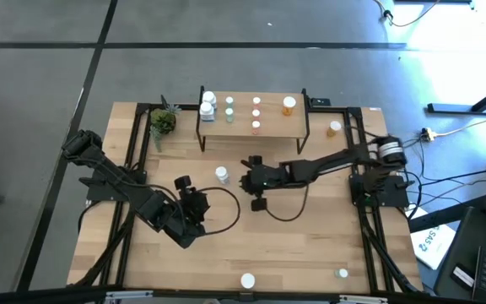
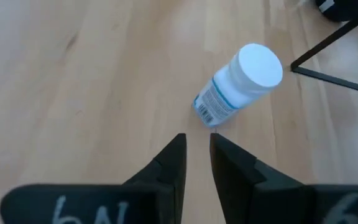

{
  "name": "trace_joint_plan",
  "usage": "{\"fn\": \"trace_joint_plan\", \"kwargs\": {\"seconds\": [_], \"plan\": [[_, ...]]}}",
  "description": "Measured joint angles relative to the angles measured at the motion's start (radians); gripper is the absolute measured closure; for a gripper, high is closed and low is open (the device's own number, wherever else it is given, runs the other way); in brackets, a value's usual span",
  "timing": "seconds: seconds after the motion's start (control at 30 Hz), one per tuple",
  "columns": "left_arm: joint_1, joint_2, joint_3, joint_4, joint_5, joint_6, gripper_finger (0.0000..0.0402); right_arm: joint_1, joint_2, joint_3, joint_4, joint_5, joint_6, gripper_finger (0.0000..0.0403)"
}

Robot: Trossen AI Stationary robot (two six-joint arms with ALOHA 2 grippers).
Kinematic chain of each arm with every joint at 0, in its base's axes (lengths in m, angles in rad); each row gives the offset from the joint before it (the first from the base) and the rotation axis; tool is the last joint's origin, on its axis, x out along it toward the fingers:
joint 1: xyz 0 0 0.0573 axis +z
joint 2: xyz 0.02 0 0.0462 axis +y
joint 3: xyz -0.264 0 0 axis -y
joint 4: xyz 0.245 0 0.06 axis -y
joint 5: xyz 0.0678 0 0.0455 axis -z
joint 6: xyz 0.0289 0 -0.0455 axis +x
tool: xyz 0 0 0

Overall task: Pick and place medicine bottles onto shelf by color
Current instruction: Put the white pill bottle on the shelf aligned with the other white pill bottles

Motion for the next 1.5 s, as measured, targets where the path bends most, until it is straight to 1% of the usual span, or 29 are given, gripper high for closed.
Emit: {"fn": "trace_joint_plan", "kwargs": {"seconds": [0.13,0.23,0.3,0.37,0.5,0.53,0.6,0.83,0.97,1.1,1.2,1.33,1.5], "plan": [[0.017,0.000,0.000,0.000,0.030,0.006,0.0227,0.024,-0.094,0.000,-0.126,0.000,0.012,0.0328],[0.036,0.000,0.000,0.003,0.052,0.066,0.0227,0.039,-0.167,0.000,-0.205,0.001,0.035,0.0328],[0.060,0.000,0.000,0.006,0.088,0.112,0.0227,0.047,-0.216,0.000,-0.264,0.022,0.039,0.0328],[0.091,0.000,0.000,0.013,0.130,0.161,0.0227,0.057,-0.265,0.000,-0.318,0.091,0.062,0.0328],[0.152,0.000,0.000,0.022,0.191,0.294,0.0227,0.079,-0.364,0.000,-0.455,0.273,0.151,0.0328],[0.170,0.000,0.000,0.026,0.209,0.334,0.0227,0.086,-0.387,0.000,-0.485,0.303,0.178,0.0328],[0.208,0.000,0.000,0.032,0.256,0.410,0.0227,0.097,-0.432,0.000,-0.540,0.332,0.249,0.0328],[0.351,0.000,0.000,0.051,0.427,0.642,0.0227,0.119,-0.553,0.000,-0.741,0.341,0.542,0.0328],[0.424,0.000,0.000,0.065,0.528,0.789,0.0227,0.120,-0.585,0.000,-0.802,0.340,0.649,0.0328],[0.491,0.000,0.000,0.065,0.625,0.931,0.0227,0.120,-0.592,-0.001,-0.814,0.341,0.660,0.0328],[0.540,0.000,0.000,0.064,0.673,0.994,0.0227,0.119,-0.592,-0.001,-0.811,0.340,0.662,0.0328],[0.595,0.000,0.000,0.063,0.680,1.044,0.0227,0.119,-0.592,-0.001,-0.808,0.341,0.660,0.0328],[0.636,0.000,0.000,0.063,0.679,1.056,0.0227,0.119,-0.592,-0.001,-0.808,0.340,0.662,0.0328]]}}
